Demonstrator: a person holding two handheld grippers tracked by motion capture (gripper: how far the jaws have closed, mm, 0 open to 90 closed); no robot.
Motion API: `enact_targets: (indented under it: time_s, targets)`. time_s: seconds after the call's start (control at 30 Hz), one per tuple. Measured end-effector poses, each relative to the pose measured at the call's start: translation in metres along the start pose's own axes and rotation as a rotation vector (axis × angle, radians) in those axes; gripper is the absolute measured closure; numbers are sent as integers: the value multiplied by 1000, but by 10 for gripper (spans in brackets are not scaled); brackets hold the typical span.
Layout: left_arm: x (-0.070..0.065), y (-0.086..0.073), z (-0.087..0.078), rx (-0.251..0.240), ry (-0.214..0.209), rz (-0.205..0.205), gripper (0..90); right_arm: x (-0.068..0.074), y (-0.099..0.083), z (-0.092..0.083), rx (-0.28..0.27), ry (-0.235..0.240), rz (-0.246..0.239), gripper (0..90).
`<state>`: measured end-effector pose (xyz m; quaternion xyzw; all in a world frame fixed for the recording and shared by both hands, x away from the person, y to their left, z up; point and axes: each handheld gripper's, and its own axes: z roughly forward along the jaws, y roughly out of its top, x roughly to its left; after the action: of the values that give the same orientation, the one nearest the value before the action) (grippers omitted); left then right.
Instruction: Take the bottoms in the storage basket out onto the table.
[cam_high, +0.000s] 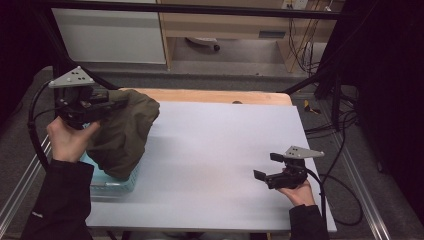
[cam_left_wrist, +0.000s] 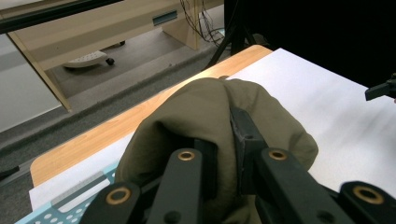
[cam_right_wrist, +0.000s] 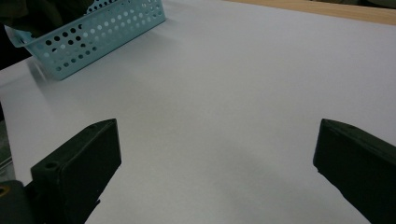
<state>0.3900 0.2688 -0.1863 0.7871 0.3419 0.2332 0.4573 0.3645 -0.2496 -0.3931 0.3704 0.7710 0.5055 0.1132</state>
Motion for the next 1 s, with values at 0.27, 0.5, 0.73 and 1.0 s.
enact_targets:
  time_s: [0.27,0.5,0.73,1.0]
  targets:
    - [-6,8,5,-6,-15,12,823,0,0,0,1,0,0,14]
    - [-13,13,11,-12,-36,18,824,0,0,0,1,-1,0,14]
    - [-22,19,18,-15,-52,32,824,0,0,0,0,0,3,13]
    - [-34,29,27,-20,-76,50,825,0,0,-1,-3,-1,2,13]
